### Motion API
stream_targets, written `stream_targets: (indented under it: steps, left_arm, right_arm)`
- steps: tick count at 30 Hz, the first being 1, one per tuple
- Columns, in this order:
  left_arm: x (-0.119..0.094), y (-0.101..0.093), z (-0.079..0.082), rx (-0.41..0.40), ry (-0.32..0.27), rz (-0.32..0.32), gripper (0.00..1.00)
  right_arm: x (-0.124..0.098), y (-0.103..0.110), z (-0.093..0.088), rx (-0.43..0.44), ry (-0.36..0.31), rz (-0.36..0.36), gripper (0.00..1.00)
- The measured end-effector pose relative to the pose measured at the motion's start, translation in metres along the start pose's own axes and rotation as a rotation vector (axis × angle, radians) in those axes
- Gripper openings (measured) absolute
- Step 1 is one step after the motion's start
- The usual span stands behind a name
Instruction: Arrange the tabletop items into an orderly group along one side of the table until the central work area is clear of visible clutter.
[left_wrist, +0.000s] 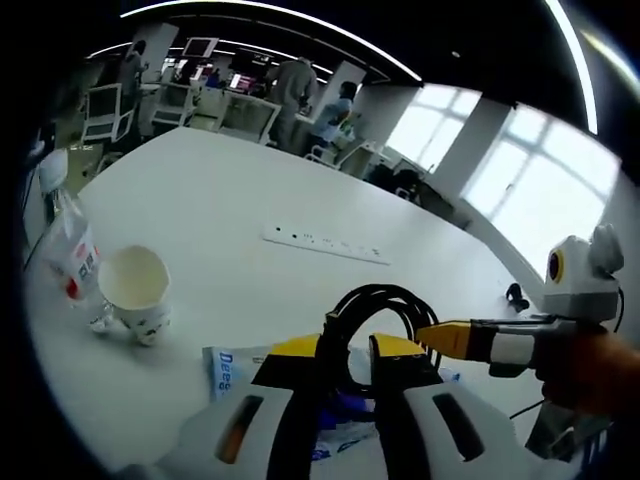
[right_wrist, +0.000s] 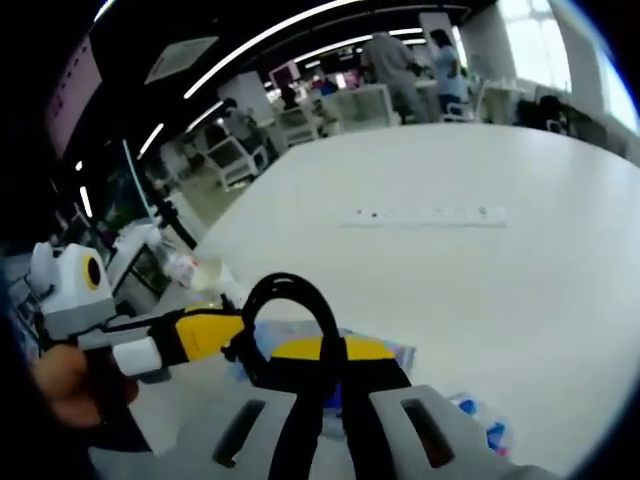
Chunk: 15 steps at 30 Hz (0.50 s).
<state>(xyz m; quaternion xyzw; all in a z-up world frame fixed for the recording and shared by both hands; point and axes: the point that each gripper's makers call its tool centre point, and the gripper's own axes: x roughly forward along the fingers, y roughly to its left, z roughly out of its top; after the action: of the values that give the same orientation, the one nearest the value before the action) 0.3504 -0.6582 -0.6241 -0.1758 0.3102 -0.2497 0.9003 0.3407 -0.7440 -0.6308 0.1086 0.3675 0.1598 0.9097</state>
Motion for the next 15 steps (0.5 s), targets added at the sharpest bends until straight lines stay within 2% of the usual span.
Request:
stream_targets:
  steps: [8, 15]
  left_arm:
    - [-0.026, -0.003, -0.014, 0.012, 0.002, -0.011, 0.15]
    - [-0.047, -0.004, -0.029, -0.009, 0.006, -0.016, 0.13]
  right_arm:
    - [-0.016, 0.016, -0.014, -0.021, 0.002, 0.014, 0.01]
    - [-0.029, 0.027, -0.033, -0.024, 0.015, 0.030, 0.01]
